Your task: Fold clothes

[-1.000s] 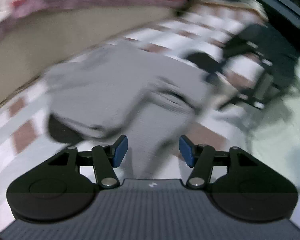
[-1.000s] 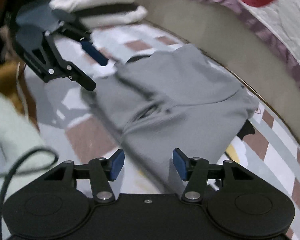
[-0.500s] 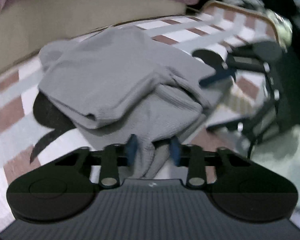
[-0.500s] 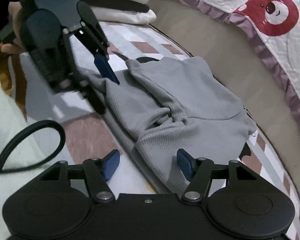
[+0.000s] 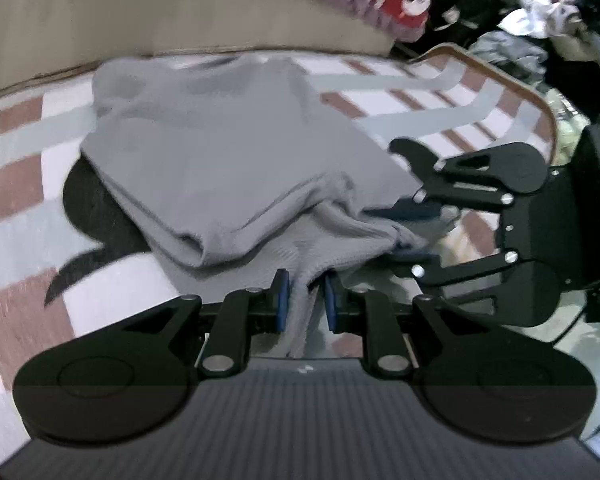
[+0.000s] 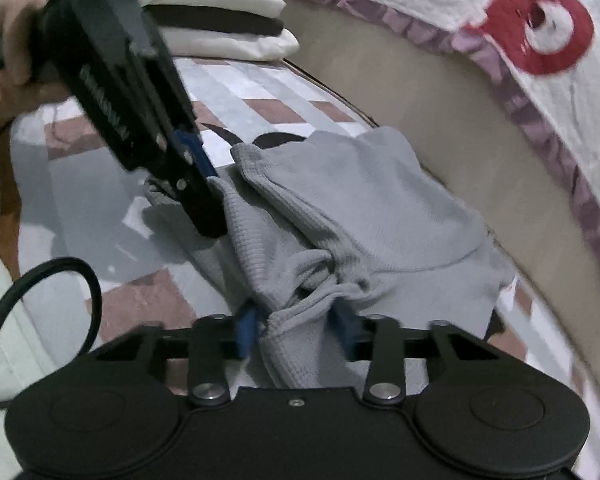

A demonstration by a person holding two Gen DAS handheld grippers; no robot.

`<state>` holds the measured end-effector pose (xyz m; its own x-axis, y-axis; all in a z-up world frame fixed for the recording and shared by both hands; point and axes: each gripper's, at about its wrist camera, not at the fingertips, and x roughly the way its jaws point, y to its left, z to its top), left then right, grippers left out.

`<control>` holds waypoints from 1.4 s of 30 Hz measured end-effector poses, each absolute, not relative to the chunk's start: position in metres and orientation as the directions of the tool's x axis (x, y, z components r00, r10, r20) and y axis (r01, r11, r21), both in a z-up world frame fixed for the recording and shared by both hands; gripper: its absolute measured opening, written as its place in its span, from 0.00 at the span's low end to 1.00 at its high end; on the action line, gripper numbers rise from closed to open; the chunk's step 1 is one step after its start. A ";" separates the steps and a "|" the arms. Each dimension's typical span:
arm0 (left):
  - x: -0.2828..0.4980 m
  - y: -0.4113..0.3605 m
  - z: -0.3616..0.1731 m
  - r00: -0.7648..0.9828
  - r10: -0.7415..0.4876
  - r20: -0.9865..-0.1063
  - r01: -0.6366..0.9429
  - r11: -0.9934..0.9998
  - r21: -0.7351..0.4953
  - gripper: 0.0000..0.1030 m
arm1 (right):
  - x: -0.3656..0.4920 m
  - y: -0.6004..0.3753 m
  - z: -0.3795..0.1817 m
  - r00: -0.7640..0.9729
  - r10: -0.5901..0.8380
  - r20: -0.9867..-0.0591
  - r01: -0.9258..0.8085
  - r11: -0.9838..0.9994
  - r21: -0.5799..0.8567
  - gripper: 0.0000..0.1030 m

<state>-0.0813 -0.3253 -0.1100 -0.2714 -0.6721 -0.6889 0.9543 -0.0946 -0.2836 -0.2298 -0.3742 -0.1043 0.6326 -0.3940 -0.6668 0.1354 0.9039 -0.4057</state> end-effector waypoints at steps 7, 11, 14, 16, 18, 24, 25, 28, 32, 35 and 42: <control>-0.110 -0.319 -0.081 -0.082 -0.735 -0.673 0.994 -0.105 -0.006 0.68 | -0.225 -0.374 -0.081 0.625 -0.420 -0.657 0.055 0.864 -0.500 0.16; -0.130 -0.317 -0.084 -0.064 -0.749 -0.659 0.980 -0.172 0.101 0.74 | -0.221 -0.392 -0.065 0.622 -0.389 -0.680 0.089 0.897 -0.433 0.15; -0.154 -0.329 -0.091 0.031 -0.725 -0.688 0.956 -0.179 0.231 0.75 | -0.221 -0.408 -0.059 0.623 -0.358 -0.696 0.137 0.926 -0.353 0.16; -0.170 -0.340 -0.099 0.092 -0.738 -0.669 0.925 -0.185 0.331 0.75 | -0.221 -0.420 -0.057 0.626 -0.326 -0.708 0.176 0.944 -0.278 0.15; -0.179 -0.349 -0.104 0.165 -0.764 -0.624 0.894 -0.152 0.422 0.75 | -0.223 -0.428 -0.059 0.639 -0.290 -0.712 0.191 0.957 -0.219 0.15; -0.166 -0.373 -0.101 0.154 -0.780 -0.607 0.924 -0.104 0.368 0.45 | -0.229 -0.428 -0.062 0.658 -0.279 -0.699 0.204 0.960 -0.190 0.16; -0.159 -0.376 -0.100 0.118 -0.772 -0.624 0.946 -0.104 0.308 0.36 | -0.229 -0.427 -0.063 0.661 -0.285 -0.694 0.207 0.958 -0.197 0.20; -0.130 -0.382 -0.099 0.017 -0.749 -0.663 0.994 -0.058 0.090 0.25 | -0.233 -0.422 -0.066 0.650 -0.321 -0.689 0.222 0.947 -0.231 0.49; -0.098 -0.386 -0.100 -0.079 -0.736 -0.673 0.994 -0.010 -0.106 0.25 | -0.244 -0.402 -0.081 0.608 -0.393 -0.690 0.193 0.916 -0.352 0.64; -0.088 -0.384 -0.103 -0.102 -0.736 -0.669 0.988 0.001 -0.153 0.26 | -0.248 -0.391 -0.098 0.559 -0.484 -0.674 0.166 0.861 -0.481 0.64; -0.090 -0.376 -0.109 -0.118 -0.748 -0.653 0.992 -0.057 -0.113 0.26 | -0.248 -0.417 -0.096 0.607 -0.509 -0.610 0.231 0.847 -0.478 0.35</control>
<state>-0.0902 -0.3760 -0.1095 -0.1178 -0.7483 -0.6528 0.9919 -0.0573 -0.1132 -0.2484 -0.4168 -0.0962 0.6068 -0.5095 -0.6101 0.2309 0.8474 -0.4780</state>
